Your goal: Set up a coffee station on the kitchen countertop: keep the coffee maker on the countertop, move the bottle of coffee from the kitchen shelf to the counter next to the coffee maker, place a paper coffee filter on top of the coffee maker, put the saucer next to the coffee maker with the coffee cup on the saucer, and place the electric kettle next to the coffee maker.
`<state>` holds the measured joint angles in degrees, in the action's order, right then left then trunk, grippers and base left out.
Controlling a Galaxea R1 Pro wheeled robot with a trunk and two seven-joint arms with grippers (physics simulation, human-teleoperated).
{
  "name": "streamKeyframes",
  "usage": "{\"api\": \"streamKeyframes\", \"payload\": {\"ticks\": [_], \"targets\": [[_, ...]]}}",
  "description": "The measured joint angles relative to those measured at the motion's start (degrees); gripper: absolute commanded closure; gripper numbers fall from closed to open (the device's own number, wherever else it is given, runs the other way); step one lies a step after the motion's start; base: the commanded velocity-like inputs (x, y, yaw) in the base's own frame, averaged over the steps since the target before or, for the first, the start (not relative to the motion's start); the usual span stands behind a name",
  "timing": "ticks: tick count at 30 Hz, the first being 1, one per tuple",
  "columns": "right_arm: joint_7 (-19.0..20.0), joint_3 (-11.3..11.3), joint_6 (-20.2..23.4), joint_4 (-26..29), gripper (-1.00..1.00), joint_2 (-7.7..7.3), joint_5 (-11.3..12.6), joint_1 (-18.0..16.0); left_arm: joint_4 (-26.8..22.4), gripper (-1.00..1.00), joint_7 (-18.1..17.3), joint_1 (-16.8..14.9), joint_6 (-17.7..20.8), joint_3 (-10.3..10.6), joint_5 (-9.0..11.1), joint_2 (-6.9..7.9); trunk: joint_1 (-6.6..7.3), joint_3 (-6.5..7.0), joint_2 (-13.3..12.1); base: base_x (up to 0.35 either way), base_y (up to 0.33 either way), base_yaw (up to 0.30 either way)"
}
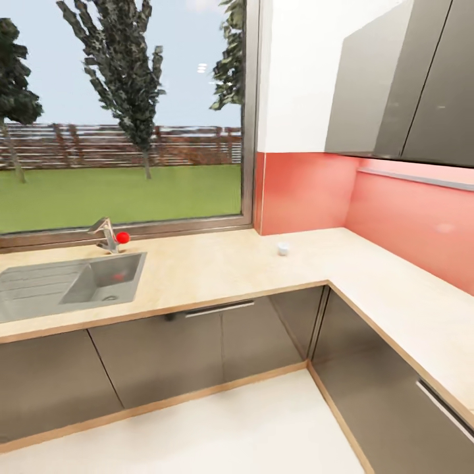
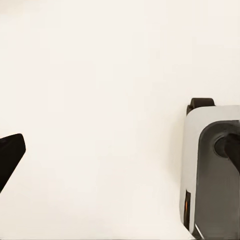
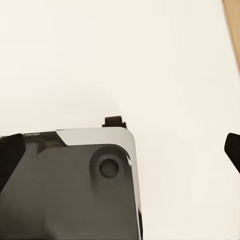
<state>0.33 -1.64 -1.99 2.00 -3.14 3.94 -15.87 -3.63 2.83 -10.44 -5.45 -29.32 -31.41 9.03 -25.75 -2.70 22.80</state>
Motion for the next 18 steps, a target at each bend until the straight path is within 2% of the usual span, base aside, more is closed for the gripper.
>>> {"api": "streamKeyframes", "payload": {"ticks": [2, 4, 7, 10, 12, 14, 18], "targets": [[-0.01, 0.0, 0.0, -0.19, -1.0, -0.07, -0.07, 0.0, 0.37, -1.0, 0.86, 1.13, 0.31, -0.31, 0.23, 0.13, 0.0, 0.0, 0.0, 0.0, 0.0, 0.279], [-0.01, 0.04, 0.0, -0.25, -1.0, -0.1, -0.1, 0.0, 0.61, -1.0, 3.32, 1.69, 0.81, -0.78, 0.4, -0.02, 0.0, 0.0, 0.0, 0.0, 0.0, 0.279], [-0.01, 0.07, 0.0, -0.29, -1.0, -0.41, -0.11, 0.0, 2.37, -1.0, 6.62, 1.99, 1.01, -3.96, 1.91, -0.29, 0.0, 0.0, 0.0, 0.0, 0.0, 0.279], [-0.03, 0.08, 0.0, -0.3, -1.0, -0.58, -0.12, 0.0, 4.14, -1.0, 7.5, 2.09, 0.74, -6.73, 4.71, -0.64, 0.0, 0.0, 0.0, 0.0, 0.0, 0.279], [-0.02, 0.12, 0.0, -0.3, -1.0, -0.61, -0.12, 0.0, 4.59, -1.0, 7.55, 2.14, 0.5, -7.37, 5.88, -1.29, 0.0, 0.0, 0.0, 0.0, 0.0, 0.279], [-0.02, 0.14, 0.0, -0.3, -1.0, -0.62, -0.12, 0.0, 4.76, -1.0, 7.42, 2.15, 0.37, -7.6, 6.31, -1.88, 0.0, 0.0, 0.0, 0.0, 0.0, 0.24], [0.05, 0.17, 0.0, -0.22, -1.0, -0.58, -0.08, 0.01, 4.88, -1.0, 7.17, 2.15, -0.26, -7.77, 6.59, -3.97, 0.0, 0.0, 0.0, 0.0, 0.0, 0.088]]}}
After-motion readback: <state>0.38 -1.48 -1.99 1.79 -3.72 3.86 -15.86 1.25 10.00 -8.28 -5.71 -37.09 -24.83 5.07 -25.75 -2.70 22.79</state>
